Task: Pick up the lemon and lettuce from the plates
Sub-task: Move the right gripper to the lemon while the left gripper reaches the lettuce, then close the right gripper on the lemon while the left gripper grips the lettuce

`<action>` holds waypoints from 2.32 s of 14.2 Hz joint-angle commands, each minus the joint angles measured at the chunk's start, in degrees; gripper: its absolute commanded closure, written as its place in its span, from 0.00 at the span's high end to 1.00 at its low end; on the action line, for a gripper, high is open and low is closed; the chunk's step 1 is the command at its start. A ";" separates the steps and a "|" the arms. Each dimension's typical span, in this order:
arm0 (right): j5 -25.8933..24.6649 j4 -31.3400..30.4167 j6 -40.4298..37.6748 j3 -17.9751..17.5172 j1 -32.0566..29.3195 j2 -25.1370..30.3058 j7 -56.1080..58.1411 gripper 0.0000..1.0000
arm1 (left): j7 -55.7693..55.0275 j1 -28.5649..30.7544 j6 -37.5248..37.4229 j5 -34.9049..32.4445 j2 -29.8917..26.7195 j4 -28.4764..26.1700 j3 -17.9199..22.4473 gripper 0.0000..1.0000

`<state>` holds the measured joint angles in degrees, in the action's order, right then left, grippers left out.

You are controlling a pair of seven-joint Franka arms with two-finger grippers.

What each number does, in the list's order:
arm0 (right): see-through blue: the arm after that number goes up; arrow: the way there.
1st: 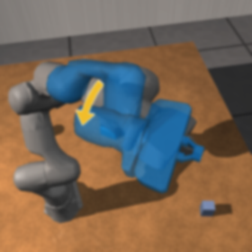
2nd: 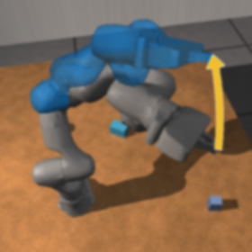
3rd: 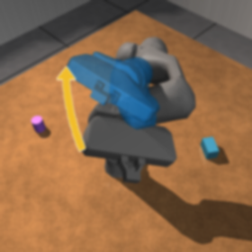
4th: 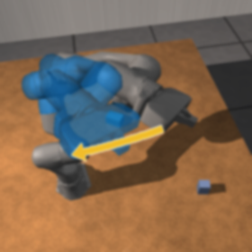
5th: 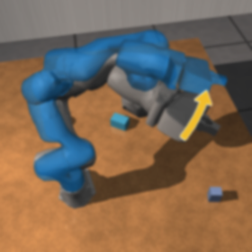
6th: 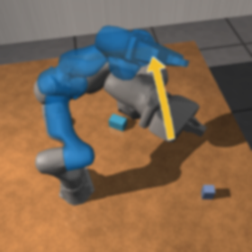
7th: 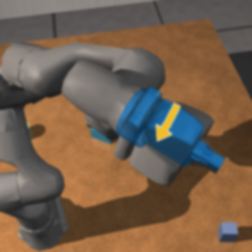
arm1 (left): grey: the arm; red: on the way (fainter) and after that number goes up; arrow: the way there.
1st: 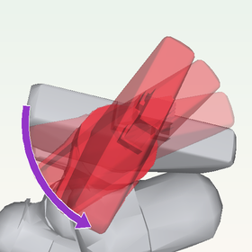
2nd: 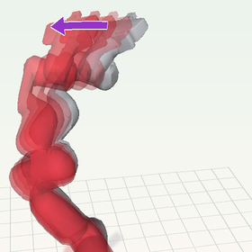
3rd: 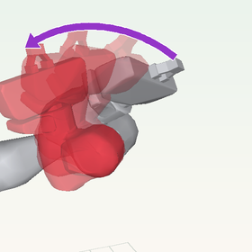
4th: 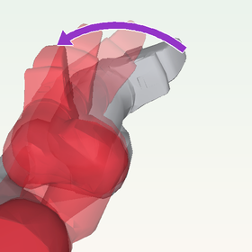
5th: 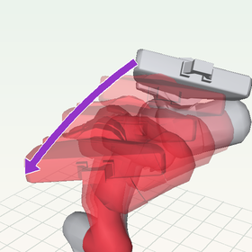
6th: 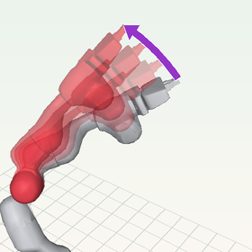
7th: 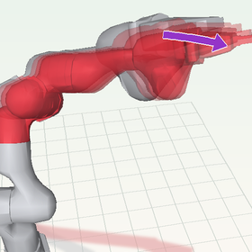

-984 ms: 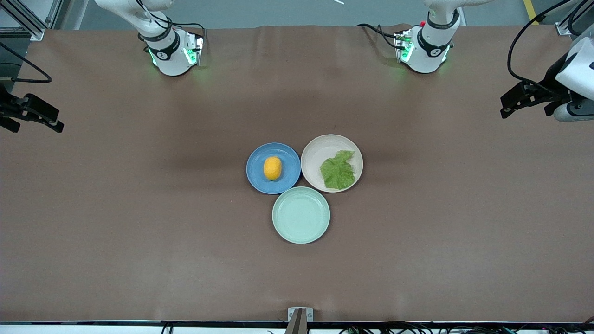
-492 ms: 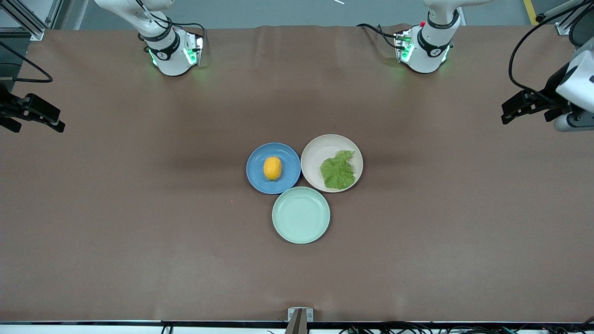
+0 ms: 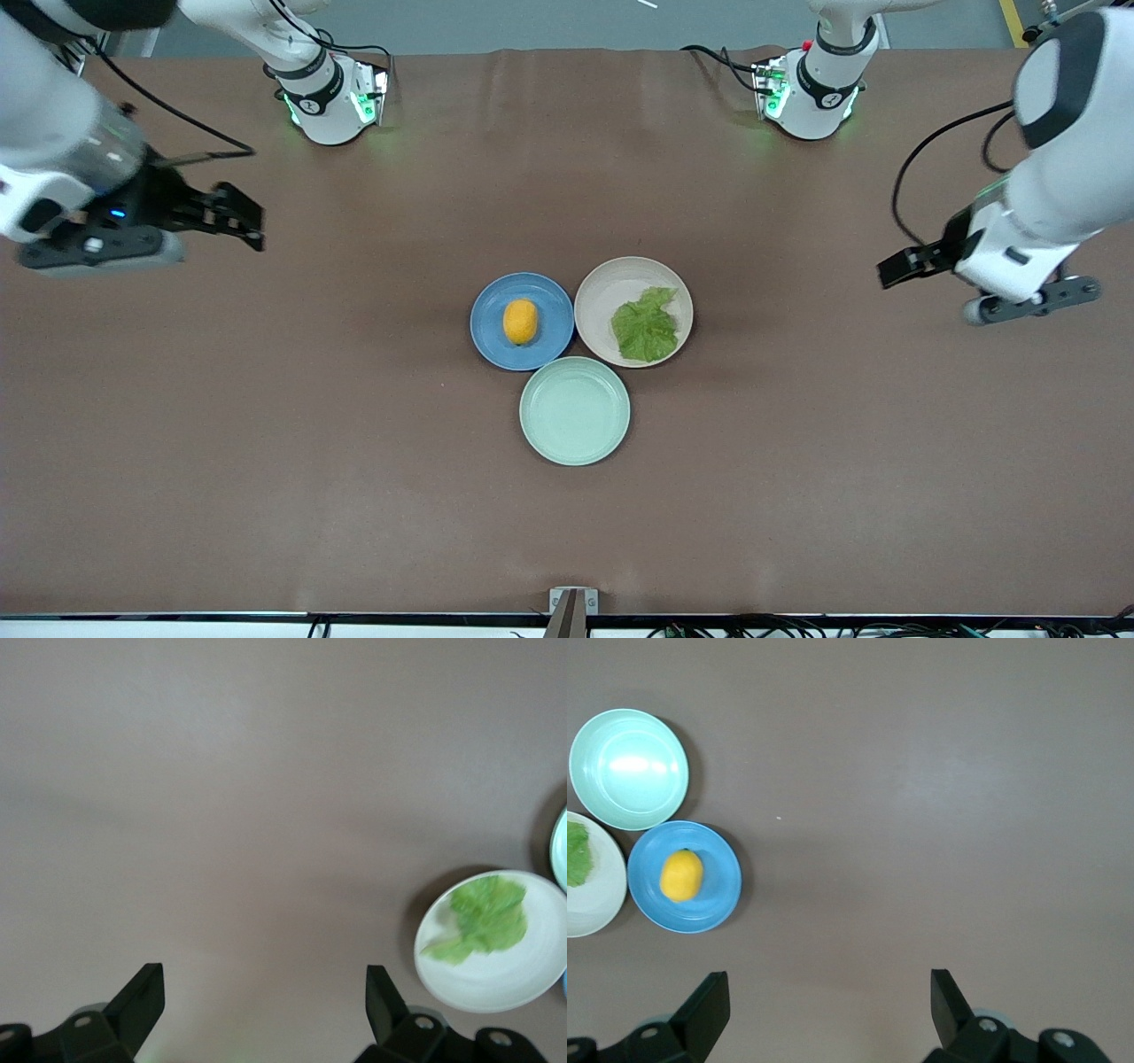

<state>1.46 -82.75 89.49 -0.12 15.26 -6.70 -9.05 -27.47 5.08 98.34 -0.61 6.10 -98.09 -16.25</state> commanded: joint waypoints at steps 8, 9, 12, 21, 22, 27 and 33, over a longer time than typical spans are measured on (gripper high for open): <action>-0.40 0.40 5.15 0.55 16.62 -11.66 -13.60 1.00 | -34.80 -8.14 20.29 4.39 7.24 -11.16 -3.44 1.00; -0.23 -0.12 8.83 0.55 17.86 -12.54 -15.28 1.00 | -39.46 -10.15 22.75 4.39 9.35 -11.16 -3.35 1.00; 0.83 -2.67 14.82 0.47 20.24 -17.19 -19.77 1.00 | -50.64 -14.12 28.21 3.77 14.71 -11.07 -3.35 1.00; 6.36 -10.15 31.88 0.47 20.78 -26.34 -20.31 1.00 | -65.25 -19.92 37.27 3.69 26.23 -10.81 -3.26 0.92; 6.54 -10.15 32.06 0.38 20.86 -27.31 -20.31 1.00 | -65.25 -19.93 37.27 3.69 26.59 -10.63 -3.26 0.90; 9.96 -10.15 34.43 0.38 22.62 -30.30 -20.31 1.00 | -65.34 -19.93 37.27 3.77 29.22 -9.23 -3.26 0.75; 10.32 -10.23 38.39 0.47 22.98 -33.56 -20.13 1.00 | -65.17 -20.90 37.36 2.37 30.02 -8.17 -3.26 0.00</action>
<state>10.46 -92.64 126.67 0.09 38.57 -39.76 -28.85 -91.89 -14.85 135.45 2.95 35.45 -107.20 -19.66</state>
